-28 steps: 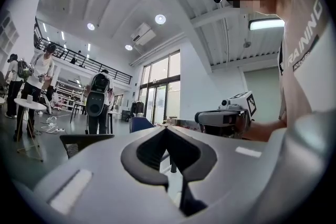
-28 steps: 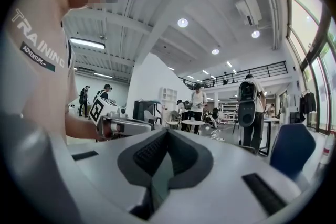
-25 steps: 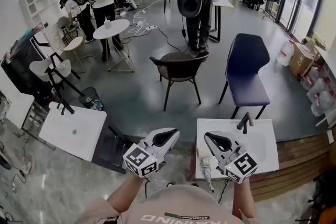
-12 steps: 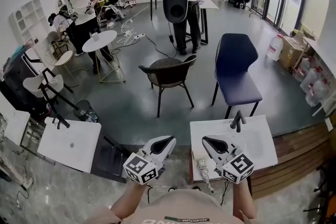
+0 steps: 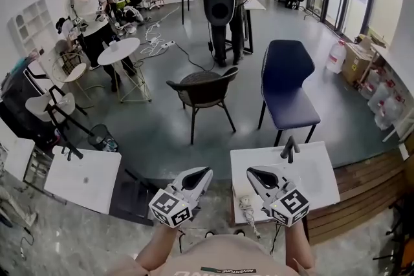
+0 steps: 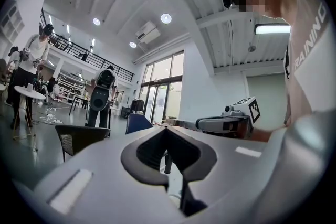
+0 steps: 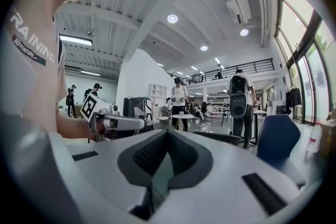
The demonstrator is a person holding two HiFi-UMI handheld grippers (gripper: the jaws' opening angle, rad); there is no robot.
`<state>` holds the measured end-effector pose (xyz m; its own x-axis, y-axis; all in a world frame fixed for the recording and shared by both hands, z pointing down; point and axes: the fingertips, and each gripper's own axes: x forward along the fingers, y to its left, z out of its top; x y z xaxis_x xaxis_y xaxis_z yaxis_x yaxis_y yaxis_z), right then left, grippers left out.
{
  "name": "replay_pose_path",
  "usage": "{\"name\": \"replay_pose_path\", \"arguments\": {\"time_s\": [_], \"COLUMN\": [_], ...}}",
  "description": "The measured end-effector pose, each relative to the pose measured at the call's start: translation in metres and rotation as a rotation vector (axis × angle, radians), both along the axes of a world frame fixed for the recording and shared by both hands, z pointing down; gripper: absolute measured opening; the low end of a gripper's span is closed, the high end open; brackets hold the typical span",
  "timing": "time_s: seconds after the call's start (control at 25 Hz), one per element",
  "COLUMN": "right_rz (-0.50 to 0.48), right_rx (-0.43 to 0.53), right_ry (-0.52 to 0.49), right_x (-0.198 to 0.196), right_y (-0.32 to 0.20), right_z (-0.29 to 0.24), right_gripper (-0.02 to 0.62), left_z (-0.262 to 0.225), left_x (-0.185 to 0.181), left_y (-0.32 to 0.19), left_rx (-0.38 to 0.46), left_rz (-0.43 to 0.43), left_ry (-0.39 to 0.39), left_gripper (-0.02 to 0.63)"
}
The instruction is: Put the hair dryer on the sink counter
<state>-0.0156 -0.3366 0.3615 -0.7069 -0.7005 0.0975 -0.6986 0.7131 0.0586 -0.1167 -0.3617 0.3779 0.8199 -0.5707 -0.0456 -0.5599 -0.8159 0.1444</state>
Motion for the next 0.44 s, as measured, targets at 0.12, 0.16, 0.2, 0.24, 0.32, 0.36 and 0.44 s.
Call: {"name": "replay_pose_path", "arguments": {"time_s": [0.12, 0.16, 0.2, 0.24, 0.32, 0.36, 0.44], "right_rz": [-0.007, -0.011, -0.015, -0.019, -0.020, -0.020, -0.022], "right_rx": [0.001, 0.002, 0.002, 0.001, 0.000, 0.001, 0.006], "right_ry": [0.000, 0.004, 0.008, 0.010, 0.009, 0.008, 0.006], "right_x": [-0.0007, -0.0012, -0.0019, -0.0025, -0.0034, -0.0041, -0.0057], "right_y": [-0.0020, -0.0025, -0.0030, -0.0033, -0.0039, -0.0040, -0.0037], "right_z": [0.0006, 0.0005, 0.0002, 0.0001, 0.0003, -0.0006, -0.0032], "right_gripper": [0.006, 0.006, 0.006, 0.006, 0.005, 0.006, 0.006], "left_z": [0.0010, 0.0014, 0.0017, 0.0020, 0.0026, 0.0028, 0.0029], "left_x": [-0.0005, -0.0008, -0.0011, -0.0015, -0.0020, -0.0022, -0.0024], "left_y": [-0.0002, -0.0004, -0.0006, -0.0008, -0.0011, -0.0011, -0.0009], "left_rx": [0.001, 0.001, 0.001, 0.001, 0.001, 0.002, 0.003], "left_rz": [-0.004, -0.006, -0.008, -0.010, -0.010, -0.008, -0.003], "left_ry": [-0.003, -0.003, -0.003, -0.002, -0.005, -0.007, -0.012], "left_gripper": [0.008, 0.008, 0.008, 0.008, 0.008, 0.008, 0.008]}}
